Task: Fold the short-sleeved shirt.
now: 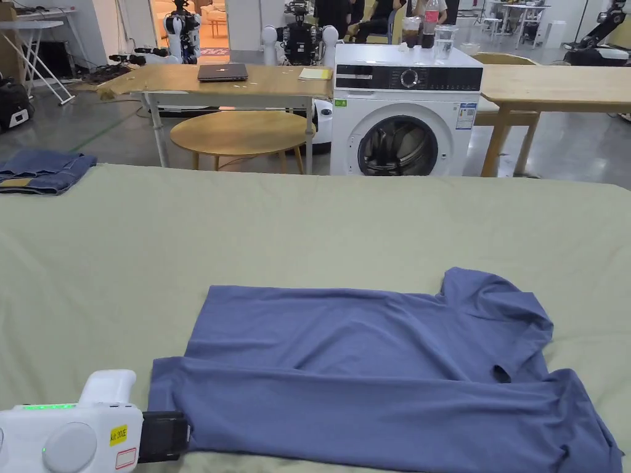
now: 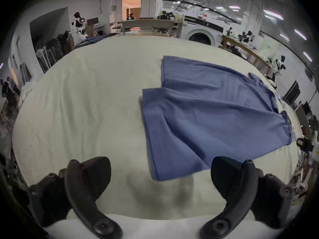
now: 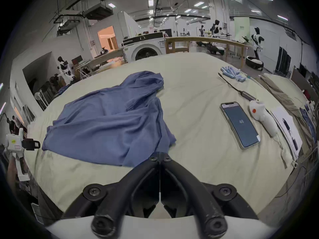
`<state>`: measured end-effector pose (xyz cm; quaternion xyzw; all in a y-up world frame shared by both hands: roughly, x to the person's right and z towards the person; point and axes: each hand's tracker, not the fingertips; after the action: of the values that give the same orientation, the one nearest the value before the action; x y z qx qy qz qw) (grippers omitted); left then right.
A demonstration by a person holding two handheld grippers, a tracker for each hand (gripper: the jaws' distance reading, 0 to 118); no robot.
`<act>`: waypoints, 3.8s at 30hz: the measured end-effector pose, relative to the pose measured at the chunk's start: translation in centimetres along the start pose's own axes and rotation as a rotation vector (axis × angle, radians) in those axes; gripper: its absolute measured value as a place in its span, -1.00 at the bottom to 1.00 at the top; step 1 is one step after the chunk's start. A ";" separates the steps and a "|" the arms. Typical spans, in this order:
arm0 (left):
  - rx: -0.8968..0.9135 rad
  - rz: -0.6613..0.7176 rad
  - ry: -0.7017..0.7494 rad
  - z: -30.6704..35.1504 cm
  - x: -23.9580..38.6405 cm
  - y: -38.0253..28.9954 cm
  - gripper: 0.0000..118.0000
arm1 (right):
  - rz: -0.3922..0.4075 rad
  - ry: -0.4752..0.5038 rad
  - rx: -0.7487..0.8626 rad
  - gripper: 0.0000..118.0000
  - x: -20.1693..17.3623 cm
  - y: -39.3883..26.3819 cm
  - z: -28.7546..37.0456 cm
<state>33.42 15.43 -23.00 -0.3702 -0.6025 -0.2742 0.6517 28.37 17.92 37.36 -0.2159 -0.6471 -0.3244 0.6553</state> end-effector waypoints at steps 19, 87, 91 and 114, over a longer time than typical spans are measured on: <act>-0.015 -0.068 -0.023 -0.6 1.3 0.6 -0.91 | 0.056 0.036 -0.075 0.79 -1.3 1.7 -5.0; -0.090 -0.120 0.034 -10.6 1.8 12.5 0.48 | 0.088 -0.029 -0.061 -1.00 -1.7 6.9 -5.7; -0.004 -0.082 -0.112 -8.7 2.0 11.9 -1.00 | 0.092 -0.025 -0.071 -1.00 -1.3 8.6 -7.4; 0.020 -0.162 -0.038 -4.6 2.8 11.0 -1.00 | 0.177 -0.021 -0.110 -1.00 -1.4 13.3 -11.2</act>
<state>45.24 18.30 -21.93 -0.3190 -0.6453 -0.3128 0.6197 45.75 19.50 37.00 -0.3111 -0.6138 -0.2980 0.6616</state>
